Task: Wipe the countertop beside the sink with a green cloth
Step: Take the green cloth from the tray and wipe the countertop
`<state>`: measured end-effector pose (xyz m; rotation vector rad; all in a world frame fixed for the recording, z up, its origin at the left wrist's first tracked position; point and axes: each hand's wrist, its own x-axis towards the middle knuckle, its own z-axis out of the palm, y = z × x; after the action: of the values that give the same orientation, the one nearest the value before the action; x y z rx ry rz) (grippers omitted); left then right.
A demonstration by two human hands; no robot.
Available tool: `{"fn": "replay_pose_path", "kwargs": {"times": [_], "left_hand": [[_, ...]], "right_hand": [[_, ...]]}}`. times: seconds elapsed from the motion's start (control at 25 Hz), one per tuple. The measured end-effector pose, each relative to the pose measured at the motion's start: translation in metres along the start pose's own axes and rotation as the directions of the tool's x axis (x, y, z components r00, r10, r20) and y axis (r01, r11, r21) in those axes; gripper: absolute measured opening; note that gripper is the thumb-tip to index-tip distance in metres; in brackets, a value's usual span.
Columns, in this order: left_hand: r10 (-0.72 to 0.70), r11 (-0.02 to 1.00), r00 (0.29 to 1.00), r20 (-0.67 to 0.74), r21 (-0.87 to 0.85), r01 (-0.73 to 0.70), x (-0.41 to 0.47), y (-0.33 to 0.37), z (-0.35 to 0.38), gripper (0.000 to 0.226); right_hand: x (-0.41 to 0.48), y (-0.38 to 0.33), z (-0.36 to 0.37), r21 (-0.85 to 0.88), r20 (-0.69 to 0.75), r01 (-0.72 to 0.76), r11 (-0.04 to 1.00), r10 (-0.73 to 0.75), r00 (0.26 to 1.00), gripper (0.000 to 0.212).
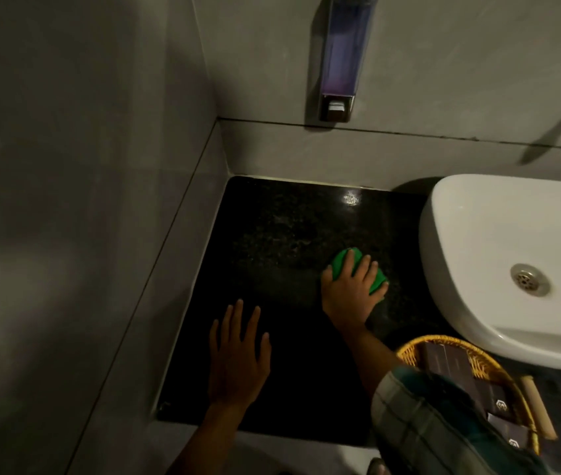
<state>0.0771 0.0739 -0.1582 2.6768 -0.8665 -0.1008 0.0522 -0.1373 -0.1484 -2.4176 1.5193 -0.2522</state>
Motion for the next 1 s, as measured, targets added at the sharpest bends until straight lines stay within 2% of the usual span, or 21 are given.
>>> {"fn": "replay_pose_path", "kwargs": {"times": [0.16,0.28,0.4,0.48,0.52,0.56,0.6,0.68,0.72,0.76,0.84,0.92,1.0], "left_hand": [[0.004,0.999,1.000,-0.019,-0.036,-0.004,0.004,0.014,0.000,0.052],[0.000,1.000,1.000,-0.027,-0.002,0.000,0.007,0.009,0.001,0.052],[-0.035,0.999,0.999,-0.012,-0.014,0.035,0.008,0.001,0.001,0.057],[-0.025,0.996,0.999,-0.039,-0.091,0.021,0.005,0.009,-0.012,0.063],[-0.059,0.986,0.998,-0.026,-0.160,0.055,0.007,0.010,-0.018,0.065],[-0.110,0.970,0.994,0.030,-0.213,0.114,0.009,0.012,-0.025,0.066],[-0.151,0.960,0.984,0.099,-0.223,0.170,0.009,0.014,-0.031,0.066],[-0.197,0.962,0.959,0.206,-0.149,0.230,0.000,0.027,-0.039,0.061],[-0.217,0.955,0.946,0.240,-0.148,0.256,-0.005,0.036,-0.041,0.058],[-0.240,0.937,0.934,0.265,-0.190,0.294,-0.010,0.045,-0.043,0.054],[-0.291,0.849,0.901,0.322,-0.348,0.398,-0.013,0.062,-0.048,0.044],[-0.301,0.747,0.873,0.383,-0.474,0.466,-0.010,0.074,-0.056,0.041],[-0.283,0.716,0.897,0.339,-0.548,0.433,-0.009,0.082,-0.064,0.037]], "right_hand": [[0.071,0.013,-0.021,-0.029,0.052,-0.027,0.999,0.028,0.998,0.064],[0.046,0.005,-0.017,-0.051,0.108,0.142,0.989,-0.136,0.985,0.064],[-0.034,0.000,0.001,0.022,0.294,0.414,0.910,-0.401,0.867,0.067],[-0.087,0.010,-0.011,0.099,0.398,0.514,0.852,-0.508,0.764,0.069],[-0.105,0.013,-0.017,0.149,0.444,0.517,0.843,-0.524,0.726,0.068],[-0.115,0.017,-0.024,0.201,0.483,0.488,0.849,-0.519,0.705,0.066],[-0.118,0.021,-0.033,0.249,0.494,0.425,0.870,-0.491,0.718,0.065],[-0.115,0.030,-0.055,0.269,0.406,0.225,0.937,-0.322,0.855,0.064],[-0.111,0.034,-0.064,0.254,0.392,0.112,0.961,-0.208,0.896,0.060],[-0.108,0.034,-0.071,0.269,0.437,0.011,0.963,-0.132,0.890,0.057],[-0.108,0.032,-0.080,0.351,0.574,-0.138,0.926,-0.096,0.813,0.054],[-0.105,0.032,-0.088,0.398,0.636,-0.217,0.892,-0.098,0.765,0.049],[-0.101,0.036,-0.100,0.438,0.646,-0.236,0.867,-0.122,0.753,0.044]]}}
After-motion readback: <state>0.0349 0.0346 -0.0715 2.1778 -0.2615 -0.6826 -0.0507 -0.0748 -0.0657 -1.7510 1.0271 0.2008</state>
